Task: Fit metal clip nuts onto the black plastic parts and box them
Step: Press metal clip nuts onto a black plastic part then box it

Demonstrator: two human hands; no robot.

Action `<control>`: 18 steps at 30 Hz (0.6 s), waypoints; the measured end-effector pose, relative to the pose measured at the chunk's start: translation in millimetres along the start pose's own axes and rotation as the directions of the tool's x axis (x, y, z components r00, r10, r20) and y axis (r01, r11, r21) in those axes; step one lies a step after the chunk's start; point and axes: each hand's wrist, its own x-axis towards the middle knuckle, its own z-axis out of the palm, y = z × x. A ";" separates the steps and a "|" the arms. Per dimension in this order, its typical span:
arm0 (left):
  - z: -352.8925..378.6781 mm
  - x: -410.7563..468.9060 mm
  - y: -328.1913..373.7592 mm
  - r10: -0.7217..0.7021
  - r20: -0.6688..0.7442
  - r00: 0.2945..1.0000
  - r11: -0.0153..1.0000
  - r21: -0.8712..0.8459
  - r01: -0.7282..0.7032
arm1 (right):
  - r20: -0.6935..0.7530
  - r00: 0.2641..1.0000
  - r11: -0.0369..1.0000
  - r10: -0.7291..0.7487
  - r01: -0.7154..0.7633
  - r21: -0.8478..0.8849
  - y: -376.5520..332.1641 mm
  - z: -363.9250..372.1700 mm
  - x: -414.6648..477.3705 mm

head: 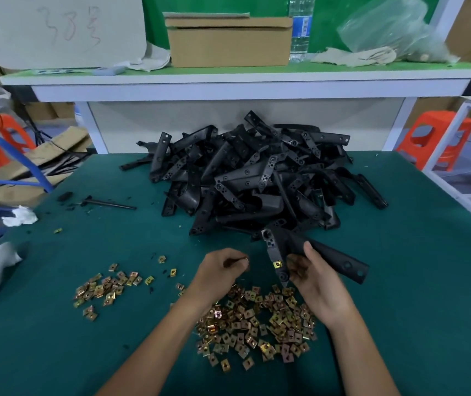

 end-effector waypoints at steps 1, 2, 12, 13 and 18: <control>0.2 0.4 -0.2 0.001 0.001 1.000 1.000 -0.002 -0.001 | 0.005 1.000 1.000 -0.001 0.001 0.006 0.2 -0.2 0.0; 0.1 0.5 0.1 0.005 0.005 1.000 1.000 -0.007 -0.005 | 0.009 1.000 1.000 -0.002 0.002 0.013 0.5 -0.4 0.0; -4.5 2.3 -5.2 0.041 0.019 0.999 0.996 0.078 -0.043 | 0.020 1.000 1.000 0.002 -0.002 -0.002 3.0 -3.3 2.5; -4.7 1.7 -6.8 0.043 0.025 0.999 0.995 0.083 -0.045 | 0.021 1.000 1.000 0.004 -0.004 -0.004 3.0 -3.6 2.7; -7.3 0.3 -13.3 0.078 -0.034 0.996 0.995 0.069 -0.075 | 0.015 1.000 1.000 0.019 -0.019 -0.006 4.1 -3.2 3.9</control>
